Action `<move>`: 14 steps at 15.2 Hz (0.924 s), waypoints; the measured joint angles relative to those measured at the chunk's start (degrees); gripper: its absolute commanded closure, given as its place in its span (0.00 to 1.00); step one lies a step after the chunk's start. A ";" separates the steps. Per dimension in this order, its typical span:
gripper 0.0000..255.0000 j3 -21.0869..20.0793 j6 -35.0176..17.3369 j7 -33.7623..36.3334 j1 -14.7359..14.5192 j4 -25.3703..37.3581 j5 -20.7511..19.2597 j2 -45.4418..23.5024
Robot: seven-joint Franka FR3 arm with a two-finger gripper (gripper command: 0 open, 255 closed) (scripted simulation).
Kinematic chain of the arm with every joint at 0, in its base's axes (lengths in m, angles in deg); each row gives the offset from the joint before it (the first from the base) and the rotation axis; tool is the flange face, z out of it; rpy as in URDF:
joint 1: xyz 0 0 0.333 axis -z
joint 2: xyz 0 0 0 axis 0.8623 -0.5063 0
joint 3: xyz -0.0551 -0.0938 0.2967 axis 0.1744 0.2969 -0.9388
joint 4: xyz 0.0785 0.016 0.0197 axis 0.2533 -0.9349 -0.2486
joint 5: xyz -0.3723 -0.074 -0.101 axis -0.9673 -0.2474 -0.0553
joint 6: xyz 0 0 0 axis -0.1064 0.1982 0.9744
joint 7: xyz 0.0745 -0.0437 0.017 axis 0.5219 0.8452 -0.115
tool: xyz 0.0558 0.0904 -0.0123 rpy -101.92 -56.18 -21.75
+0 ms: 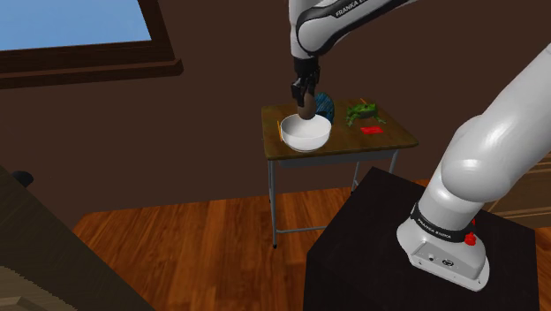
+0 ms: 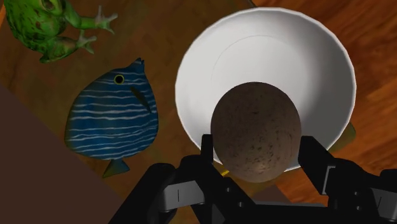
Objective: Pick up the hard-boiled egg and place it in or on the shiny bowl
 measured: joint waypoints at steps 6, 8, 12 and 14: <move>1.00 0.11 -4.59 0.95 0.18 -3.01 -0.62 -1.64; 1.00 0.13 -5.07 1.04 0.21 -3.35 -0.70 -1.78; 1.00 0.14 -5.22 1.06 0.22 -3.43 -0.72 -1.83; 0.00 0.15 -5.23 1.06 0.22 -3.43 -0.72 -1.82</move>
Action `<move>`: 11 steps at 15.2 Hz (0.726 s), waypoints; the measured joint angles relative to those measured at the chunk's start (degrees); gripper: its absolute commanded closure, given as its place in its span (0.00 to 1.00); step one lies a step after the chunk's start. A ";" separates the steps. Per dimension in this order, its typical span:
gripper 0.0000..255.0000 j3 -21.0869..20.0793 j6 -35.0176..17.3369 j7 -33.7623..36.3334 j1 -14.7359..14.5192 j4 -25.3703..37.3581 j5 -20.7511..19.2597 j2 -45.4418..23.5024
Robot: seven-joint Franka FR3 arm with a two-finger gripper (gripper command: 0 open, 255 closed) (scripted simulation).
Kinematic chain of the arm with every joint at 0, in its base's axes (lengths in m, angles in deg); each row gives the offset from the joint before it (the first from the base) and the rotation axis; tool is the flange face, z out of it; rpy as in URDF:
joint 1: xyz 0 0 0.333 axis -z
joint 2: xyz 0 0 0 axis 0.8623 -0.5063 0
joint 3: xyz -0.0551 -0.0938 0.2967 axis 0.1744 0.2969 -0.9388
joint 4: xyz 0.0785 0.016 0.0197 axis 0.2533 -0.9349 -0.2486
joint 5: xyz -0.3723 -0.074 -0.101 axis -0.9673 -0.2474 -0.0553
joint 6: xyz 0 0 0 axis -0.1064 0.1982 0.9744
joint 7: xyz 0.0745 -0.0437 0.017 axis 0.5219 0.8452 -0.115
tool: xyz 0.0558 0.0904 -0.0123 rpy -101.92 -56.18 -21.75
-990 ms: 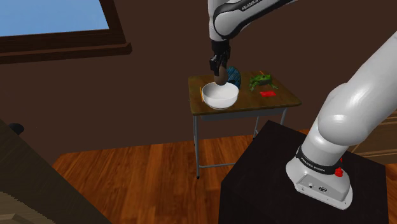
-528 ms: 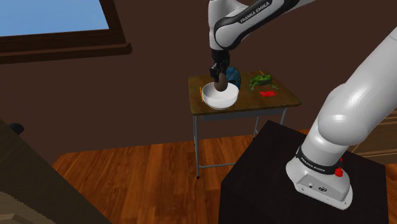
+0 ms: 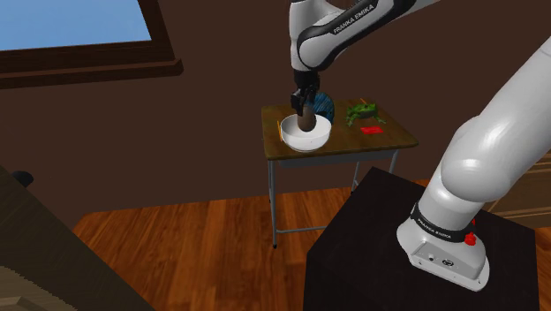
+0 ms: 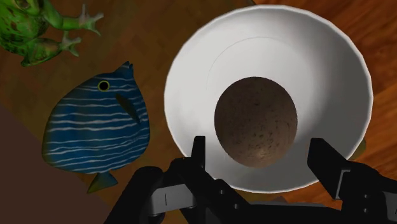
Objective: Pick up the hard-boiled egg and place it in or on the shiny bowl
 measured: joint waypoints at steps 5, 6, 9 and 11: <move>0.00 0.00 0.00 0.00 0.00 0.01 0.00 0.00; 0.00 -0.15 1.05 -0.04 -0.13 0.82 0.19 0.26; 0.00 -0.50 5.40 -0.51 -0.45 3.18 0.77 2.27; 0.00 -0.70 6.85 -0.54 -0.61 3.88 0.96 2.97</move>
